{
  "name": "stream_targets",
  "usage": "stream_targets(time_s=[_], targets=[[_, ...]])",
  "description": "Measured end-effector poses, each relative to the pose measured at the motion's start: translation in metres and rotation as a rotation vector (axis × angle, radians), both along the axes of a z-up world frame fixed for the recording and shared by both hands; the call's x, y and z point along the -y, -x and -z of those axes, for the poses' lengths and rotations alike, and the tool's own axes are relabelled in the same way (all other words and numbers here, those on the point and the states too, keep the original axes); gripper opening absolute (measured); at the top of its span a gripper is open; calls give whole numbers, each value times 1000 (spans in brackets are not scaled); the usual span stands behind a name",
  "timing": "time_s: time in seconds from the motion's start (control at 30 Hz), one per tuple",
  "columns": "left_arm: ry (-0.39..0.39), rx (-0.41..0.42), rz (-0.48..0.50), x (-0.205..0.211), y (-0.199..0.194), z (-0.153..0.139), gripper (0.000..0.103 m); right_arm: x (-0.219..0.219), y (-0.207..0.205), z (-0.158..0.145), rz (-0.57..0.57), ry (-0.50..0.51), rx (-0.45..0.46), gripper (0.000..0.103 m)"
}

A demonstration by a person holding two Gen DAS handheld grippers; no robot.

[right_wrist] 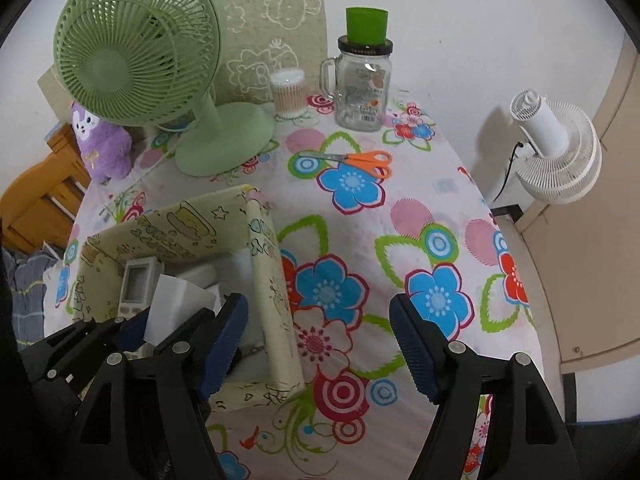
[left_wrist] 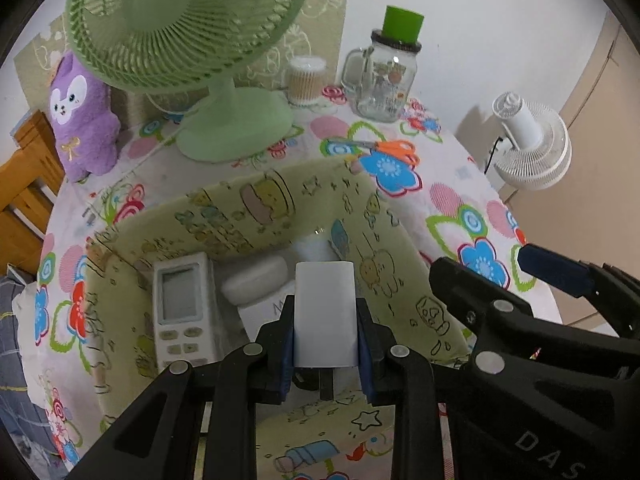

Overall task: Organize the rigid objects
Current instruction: 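Lower the white block into the fabric box and open the left tool, then withdraw both open tools up out of the box toward the green lid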

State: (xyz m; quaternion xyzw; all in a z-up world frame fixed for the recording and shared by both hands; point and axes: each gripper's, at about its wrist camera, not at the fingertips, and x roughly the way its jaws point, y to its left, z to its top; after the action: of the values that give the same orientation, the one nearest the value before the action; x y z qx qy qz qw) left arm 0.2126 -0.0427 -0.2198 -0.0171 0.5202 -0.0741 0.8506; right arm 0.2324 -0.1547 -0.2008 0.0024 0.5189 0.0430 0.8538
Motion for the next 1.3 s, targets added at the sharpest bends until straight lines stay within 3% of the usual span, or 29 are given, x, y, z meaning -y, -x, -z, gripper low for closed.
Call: stream_targets(time_s=[0.1, 0.17, 0.37, 0.43, 0.5, 0.6, 1.3], targets=[[-2, -21, 4, 2, 0, 7, 27, 2, 0, 5, 4, -5, -11, 76], [-15, -24, 4, 4, 1, 10, 39, 3, 1, 8, 16, -5, -12, 76], [-24, -25, 13, 7, 6, 10, 43, 2, 2, 15, 14, -18, -35, 76], [-21, -29, 4, 5, 6, 8, 49, 1, 3, 15, 11, -20, -33, 76], [-14, -30, 0, 3, 8, 6, 63, 1, 5, 14, 10, -22, -32, 76], [-20, -13, 2, 3, 14, 1, 69, 1, 7, 12, 11, -26, -28, 76], [-21, 45, -40, 0, 59, -35, 90, 2, 47, -25, -17, -37, 46, 76]])
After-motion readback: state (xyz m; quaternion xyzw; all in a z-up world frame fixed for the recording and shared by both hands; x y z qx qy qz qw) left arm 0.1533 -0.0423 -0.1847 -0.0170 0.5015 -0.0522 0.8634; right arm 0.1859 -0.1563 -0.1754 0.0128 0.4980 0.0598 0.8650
